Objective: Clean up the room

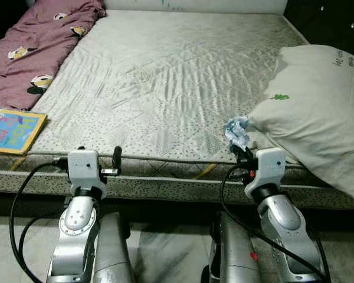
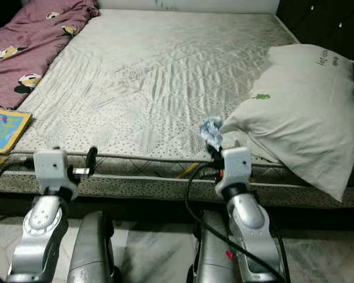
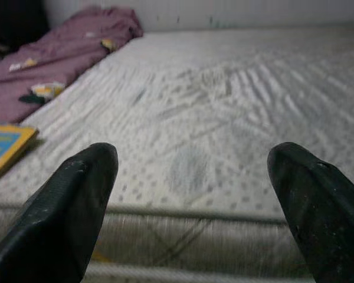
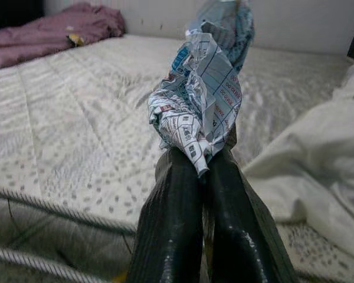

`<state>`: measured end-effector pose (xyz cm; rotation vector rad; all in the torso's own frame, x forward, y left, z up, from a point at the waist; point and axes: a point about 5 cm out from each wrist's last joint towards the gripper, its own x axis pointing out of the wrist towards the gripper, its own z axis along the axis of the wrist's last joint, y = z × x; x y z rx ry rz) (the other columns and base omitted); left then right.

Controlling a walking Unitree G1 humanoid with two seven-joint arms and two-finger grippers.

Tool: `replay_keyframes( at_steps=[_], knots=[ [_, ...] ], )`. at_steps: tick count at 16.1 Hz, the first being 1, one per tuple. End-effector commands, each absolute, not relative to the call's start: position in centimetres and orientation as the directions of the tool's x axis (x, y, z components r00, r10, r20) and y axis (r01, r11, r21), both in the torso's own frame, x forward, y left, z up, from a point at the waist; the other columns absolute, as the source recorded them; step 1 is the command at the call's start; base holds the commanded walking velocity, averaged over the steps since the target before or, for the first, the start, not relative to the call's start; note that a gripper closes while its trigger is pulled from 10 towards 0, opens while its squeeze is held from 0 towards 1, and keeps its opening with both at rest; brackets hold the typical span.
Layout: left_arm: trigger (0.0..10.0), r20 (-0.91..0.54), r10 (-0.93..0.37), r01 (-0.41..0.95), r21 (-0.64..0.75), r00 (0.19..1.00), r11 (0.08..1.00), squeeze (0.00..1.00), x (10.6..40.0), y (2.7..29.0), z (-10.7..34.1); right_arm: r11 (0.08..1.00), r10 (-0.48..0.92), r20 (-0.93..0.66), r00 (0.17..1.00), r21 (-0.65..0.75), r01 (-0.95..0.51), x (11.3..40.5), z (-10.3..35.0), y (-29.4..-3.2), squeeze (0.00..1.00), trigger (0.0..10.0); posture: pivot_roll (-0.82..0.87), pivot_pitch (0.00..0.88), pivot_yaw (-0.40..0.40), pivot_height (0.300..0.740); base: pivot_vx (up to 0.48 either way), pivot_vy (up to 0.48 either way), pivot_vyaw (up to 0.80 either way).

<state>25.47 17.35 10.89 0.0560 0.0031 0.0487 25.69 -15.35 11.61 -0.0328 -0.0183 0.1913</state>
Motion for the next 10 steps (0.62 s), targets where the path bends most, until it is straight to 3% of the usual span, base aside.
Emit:
replay_keyframes(
  at_steps=[1, 10],
  knots=[
    [10.0, 0.005, 0.043, -0.044, 0.057, 0.999, 0.997, 0.00, 25.58, 17.15, 11.09, 0.985, 0.173, 0.020, 0.985, -0.028, -0.172, 25.85, 11.97, -15.49, 0.00, 10.0, 0.00, 0.000, -0.002, 0.549, 0.000, 0.000, 0.00],
    [10.0, -0.003, 0.029, -0.029, 0.038, 1.000, 0.999, 0.00, 25.53, 16.80, 10.79, 0.989, 0.138, 0.019, 0.990, -0.061, -0.137, 26.45, 12.46, -16.15, 0.00, 10.0, 0.00, 0.000, -0.005, 0.642, 0.000, 0.000, 0.00]
  ],
)
